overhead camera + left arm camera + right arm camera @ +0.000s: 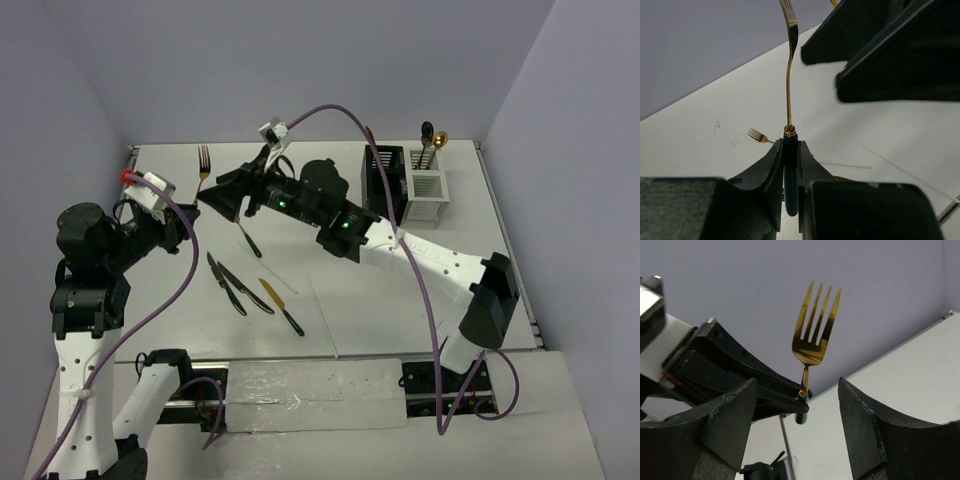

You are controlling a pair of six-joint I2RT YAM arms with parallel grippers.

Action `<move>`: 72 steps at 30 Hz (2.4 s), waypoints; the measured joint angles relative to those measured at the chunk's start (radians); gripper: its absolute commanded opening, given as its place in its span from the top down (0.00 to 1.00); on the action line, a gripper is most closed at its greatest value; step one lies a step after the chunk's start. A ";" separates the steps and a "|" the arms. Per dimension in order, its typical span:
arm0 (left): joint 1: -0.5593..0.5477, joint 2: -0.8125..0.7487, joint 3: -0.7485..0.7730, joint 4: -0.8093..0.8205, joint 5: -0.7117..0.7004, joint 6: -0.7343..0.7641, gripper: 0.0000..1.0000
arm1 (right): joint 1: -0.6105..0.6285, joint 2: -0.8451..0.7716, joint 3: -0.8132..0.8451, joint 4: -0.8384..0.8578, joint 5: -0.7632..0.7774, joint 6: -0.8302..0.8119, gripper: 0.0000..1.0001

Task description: Sort the eating utensils into containers

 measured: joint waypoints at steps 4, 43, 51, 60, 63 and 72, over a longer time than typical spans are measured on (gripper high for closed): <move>0.000 -0.014 0.000 -0.015 0.019 0.000 1.00 | 0.026 0.052 0.008 0.010 0.039 0.048 0.31; 0.002 -0.049 -0.070 -0.039 -0.092 -0.003 0.01 | 0.011 0.137 -0.061 0.145 0.104 0.115 1.00; 0.002 -0.048 -0.072 -0.048 -0.313 0.027 0.01 | -0.336 -0.187 -0.326 0.063 0.270 -0.033 1.00; 0.002 0.066 -0.186 0.026 -0.429 0.040 0.01 | -0.757 -0.341 -0.394 0.064 0.500 -0.190 1.00; 0.002 0.107 -0.214 0.047 -0.451 0.043 0.01 | -0.829 -0.256 -0.393 0.058 0.531 -0.203 1.00; 0.002 0.192 -0.274 0.137 -0.530 0.052 0.01 | -0.903 -0.045 -0.394 -0.042 0.572 -0.219 1.00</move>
